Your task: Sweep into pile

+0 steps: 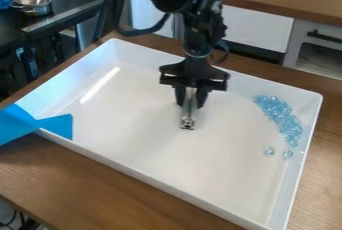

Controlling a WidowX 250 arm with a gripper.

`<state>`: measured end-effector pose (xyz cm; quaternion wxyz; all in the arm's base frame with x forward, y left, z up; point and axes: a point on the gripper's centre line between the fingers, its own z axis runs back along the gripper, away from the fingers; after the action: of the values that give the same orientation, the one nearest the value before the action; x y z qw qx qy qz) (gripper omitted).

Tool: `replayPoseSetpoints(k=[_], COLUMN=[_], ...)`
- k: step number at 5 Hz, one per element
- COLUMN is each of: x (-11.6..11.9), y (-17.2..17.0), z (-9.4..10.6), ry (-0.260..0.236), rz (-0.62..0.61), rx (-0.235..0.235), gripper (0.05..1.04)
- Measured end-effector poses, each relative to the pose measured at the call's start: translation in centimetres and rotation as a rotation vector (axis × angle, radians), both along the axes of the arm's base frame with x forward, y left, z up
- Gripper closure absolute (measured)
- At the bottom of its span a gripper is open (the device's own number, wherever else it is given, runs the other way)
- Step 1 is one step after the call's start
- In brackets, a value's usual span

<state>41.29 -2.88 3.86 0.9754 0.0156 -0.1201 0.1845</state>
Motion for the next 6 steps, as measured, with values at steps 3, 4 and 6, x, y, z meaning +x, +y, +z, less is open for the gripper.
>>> replayPoseSetpoints(k=[3,4,6], x=[-1.1,-0.9,-1.6], y=[-10.1,-10.8,-7.5], z=[0.4,0.8,1.4], ry=[0.058,0.054,0.038], rz=[-0.078,-0.076,0.095], rx=[-0.101,-0.128,-0.087], gripper=[0.708,0.708,0.708])
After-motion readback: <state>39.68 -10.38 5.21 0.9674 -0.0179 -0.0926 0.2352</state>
